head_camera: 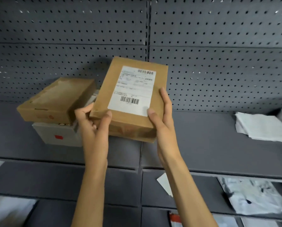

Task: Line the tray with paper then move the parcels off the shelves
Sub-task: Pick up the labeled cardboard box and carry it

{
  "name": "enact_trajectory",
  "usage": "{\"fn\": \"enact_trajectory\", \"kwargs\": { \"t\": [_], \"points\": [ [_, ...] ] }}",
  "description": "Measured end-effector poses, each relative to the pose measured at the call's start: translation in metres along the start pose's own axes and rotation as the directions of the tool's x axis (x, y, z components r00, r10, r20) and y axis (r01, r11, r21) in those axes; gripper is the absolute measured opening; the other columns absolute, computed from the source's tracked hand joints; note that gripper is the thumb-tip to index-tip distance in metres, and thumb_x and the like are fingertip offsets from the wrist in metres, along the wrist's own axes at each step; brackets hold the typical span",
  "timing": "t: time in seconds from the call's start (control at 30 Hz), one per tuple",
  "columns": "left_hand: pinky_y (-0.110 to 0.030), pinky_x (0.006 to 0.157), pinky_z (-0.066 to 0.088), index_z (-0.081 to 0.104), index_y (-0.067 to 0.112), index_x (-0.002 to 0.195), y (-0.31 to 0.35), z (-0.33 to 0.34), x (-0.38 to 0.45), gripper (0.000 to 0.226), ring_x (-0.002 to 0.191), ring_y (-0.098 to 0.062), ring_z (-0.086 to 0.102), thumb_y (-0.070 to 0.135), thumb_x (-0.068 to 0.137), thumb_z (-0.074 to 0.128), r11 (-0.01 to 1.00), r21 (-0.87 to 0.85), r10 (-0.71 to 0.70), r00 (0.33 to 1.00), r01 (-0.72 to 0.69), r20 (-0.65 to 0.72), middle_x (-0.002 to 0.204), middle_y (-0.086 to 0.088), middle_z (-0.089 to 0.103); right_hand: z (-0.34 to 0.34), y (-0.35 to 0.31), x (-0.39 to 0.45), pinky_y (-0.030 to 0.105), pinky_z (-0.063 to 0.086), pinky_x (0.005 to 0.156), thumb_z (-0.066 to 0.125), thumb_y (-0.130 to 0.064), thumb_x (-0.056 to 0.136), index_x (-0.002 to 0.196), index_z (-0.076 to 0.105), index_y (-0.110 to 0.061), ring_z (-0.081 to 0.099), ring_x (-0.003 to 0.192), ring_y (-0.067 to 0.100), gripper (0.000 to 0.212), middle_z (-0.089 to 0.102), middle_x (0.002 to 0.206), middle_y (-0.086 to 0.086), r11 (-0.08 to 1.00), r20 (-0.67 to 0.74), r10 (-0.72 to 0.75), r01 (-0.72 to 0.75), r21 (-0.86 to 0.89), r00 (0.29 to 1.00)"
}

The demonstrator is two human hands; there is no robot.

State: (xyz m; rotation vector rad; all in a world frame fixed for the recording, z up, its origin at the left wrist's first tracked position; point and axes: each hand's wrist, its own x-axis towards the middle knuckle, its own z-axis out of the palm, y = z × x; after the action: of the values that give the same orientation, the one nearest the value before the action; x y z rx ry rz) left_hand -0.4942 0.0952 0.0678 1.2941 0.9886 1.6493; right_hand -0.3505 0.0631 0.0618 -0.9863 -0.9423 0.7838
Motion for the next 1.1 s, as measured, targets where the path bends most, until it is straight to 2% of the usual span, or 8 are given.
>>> {"fn": "enact_trajectory", "kwargs": {
  "t": [0.1, 0.23, 0.37, 0.53, 0.7, 0.9, 1.0, 1.1],
  "points": [
    [-0.014, 0.088, 0.050, 0.038, 0.008, 0.135, 0.011, 0.026, -0.008, 0.043, 0.103, 0.011, 0.063, 0.008, 0.097, 0.060, 0.999, -0.049, 0.017, 1.000, -0.016, 0.025, 0.120, 0.012, 0.060, -0.021, -0.022, 0.000, 0.038, 0.036, 0.121, 0.054, -0.011, 0.102, 0.152, 0.037, -0.041, 0.042, 0.143, 0.002, 0.061, 0.040, 0.158, -0.021, 0.998, -0.046, -0.054, 0.052, -0.026, 0.998],
    [-0.017, 0.087, 0.049, 0.042, 0.016, 0.121, 0.021, 0.060, -0.031, 0.032, 0.102, 0.007, 0.063, 0.006, 0.097, 0.060, 0.994, -0.094, 0.055, 0.994, -0.047, 0.091, 0.118, 0.011, 0.059, -0.058, -0.046, -0.008, 0.033, 0.039, 0.119, 0.052, -0.009, 0.102, 0.151, 0.039, -0.036, 0.045, 0.140, 0.002, 0.057, 0.043, 0.156, -0.019, 0.992, -0.152, -0.104, 0.092, -0.081, 0.983],
    [-0.017, 0.084, 0.048, 0.043, 0.016, 0.117, 0.021, 0.087, -0.066, 0.029, 0.098, 0.004, 0.061, 0.005, 0.096, 0.061, 0.990, -0.135, 0.054, 0.981, -0.029, 0.187, 0.112, 0.011, 0.059, -0.096, -0.067, -0.037, 0.017, 0.047, 0.101, 0.050, -0.010, 0.102, 0.149, 0.040, -0.034, 0.055, 0.131, 0.000, 0.054, 0.052, 0.148, -0.019, 0.991, -0.299, -0.118, 0.095, -0.091, 0.947],
    [-0.009, 0.075, 0.045, 0.047, 0.023, 0.108, 0.020, 0.115, -0.104, 0.023, 0.084, 0.013, 0.057, 0.008, 0.097, 0.060, 0.990, -0.113, -0.040, 0.946, 0.080, 0.321, 0.101, 0.015, 0.057, -0.135, -0.087, -0.080, 0.012, 0.047, 0.088, 0.051, -0.013, 0.101, 0.143, 0.046, -0.038, 0.061, 0.123, 0.002, 0.048, 0.060, 0.134, -0.028, 0.980, -0.419, -0.107, 0.026, -0.196, 0.902],
    [-0.012, 0.076, 0.047, 0.049, 0.029, 0.109, 0.031, 0.153, -0.130, 0.017, 0.091, 0.009, 0.059, 0.019, 0.098, 0.059, 0.991, -0.062, -0.077, 0.883, 0.119, 0.463, 0.104, 0.020, 0.060, -0.177, -0.115, -0.107, 0.003, 0.044, 0.074, 0.055, -0.018, 0.099, 0.131, 0.056, -0.048, 0.062, 0.110, -0.005, 0.044, 0.063, 0.119, -0.037, 0.962, -0.482, -0.100, -0.038, -0.269, 0.871],
    [-0.013, 0.076, 0.048, 0.049, 0.022, 0.117, 0.056, 0.215, -0.188, 0.019, 0.094, 0.005, 0.061, 0.017, 0.100, 0.055, 0.983, -0.120, -0.054, 0.839, 0.140, 0.542, 0.112, 0.011, 0.061, -0.243, -0.152, -0.147, 0.031, 0.045, 0.103, 0.055, -0.032, 0.091, 0.128, 0.059, -0.049, 0.049, 0.136, 0.006, 0.041, 0.053, 0.143, -0.022, 0.941, -0.523, -0.126, -0.064, -0.331, 0.843],
    [-0.014, 0.077, 0.048, 0.049, 0.018, 0.123, 0.072, 0.258, -0.230, 0.023, 0.096, 0.004, 0.061, 0.018, 0.100, 0.054, 0.975, -0.152, -0.046, 0.816, 0.162, 0.576, 0.114, 0.008, 0.062, -0.290, -0.173, -0.169, 0.051, 0.037, 0.117, 0.055, -0.037, 0.089, 0.124, 0.061, -0.052, 0.035, 0.150, 0.016, 0.039, 0.049, 0.150, -0.017, 0.936, -0.582, -0.126, -0.098, -0.337, 0.803],
    [-0.016, 0.080, 0.049, 0.049, 0.019, 0.125, 0.089, 0.301, -0.276, 0.026, 0.101, 0.000, 0.062, 0.017, 0.100, 0.055, 0.964, -0.194, -0.025, 0.786, 0.183, 0.618, 0.120, 0.005, 0.063, -0.342, -0.202, -0.194, 0.043, 0.046, 0.106, 0.056, -0.032, 0.093, 0.123, 0.063, -0.050, 0.046, 0.142, 0.016, 0.035, 0.051, 0.148, -0.016, 0.941, -0.627, -0.168, -0.065, -0.331, 0.761]
  ]
}}
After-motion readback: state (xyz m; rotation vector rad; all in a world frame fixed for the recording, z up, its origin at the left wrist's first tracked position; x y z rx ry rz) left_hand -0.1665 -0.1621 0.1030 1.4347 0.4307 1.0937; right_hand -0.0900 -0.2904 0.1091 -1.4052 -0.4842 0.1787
